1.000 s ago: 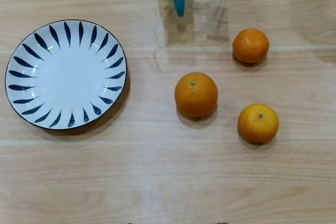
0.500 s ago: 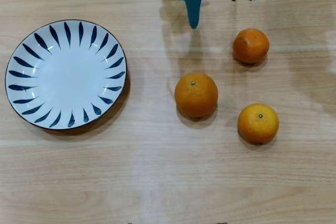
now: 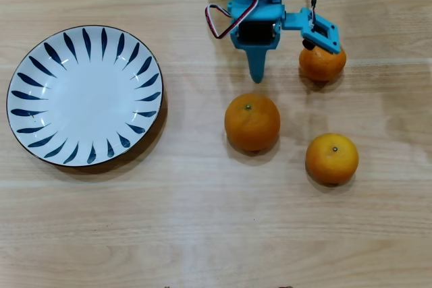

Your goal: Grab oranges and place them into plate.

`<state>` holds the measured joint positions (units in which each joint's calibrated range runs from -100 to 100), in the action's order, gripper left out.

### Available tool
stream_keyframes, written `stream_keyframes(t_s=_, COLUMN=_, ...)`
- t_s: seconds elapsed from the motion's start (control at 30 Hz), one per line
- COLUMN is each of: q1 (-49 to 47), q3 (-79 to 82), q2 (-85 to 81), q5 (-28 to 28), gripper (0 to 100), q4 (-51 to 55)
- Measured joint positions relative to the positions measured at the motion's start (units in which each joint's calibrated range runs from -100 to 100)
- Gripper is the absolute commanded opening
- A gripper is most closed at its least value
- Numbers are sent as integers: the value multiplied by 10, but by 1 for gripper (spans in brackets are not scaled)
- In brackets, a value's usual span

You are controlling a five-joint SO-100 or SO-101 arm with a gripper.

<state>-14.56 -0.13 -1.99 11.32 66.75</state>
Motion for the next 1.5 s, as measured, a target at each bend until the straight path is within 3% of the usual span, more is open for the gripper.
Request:
stream_keyframes(t_s=0.1, q1=0, q3=0, q2=0, q5=5, gripper=46, q4=0)
stream_keyframes(t_s=0.23, q1=-7, q3=0, q2=0, q5=18, gripper=51, q4=0)
stream_keyframes(t_s=0.9, q1=-37, q3=-96, q2=147, q5=213, gripper=51, q4=37)
stream_keyframes(t_s=1.33, q1=-29, q3=-124, q2=247, q5=223, gripper=50, q4=12)
stream_keyframes(t_s=1.5, q1=-25, q3=-127, q2=264, q5=223, gripper=39, q4=-22)
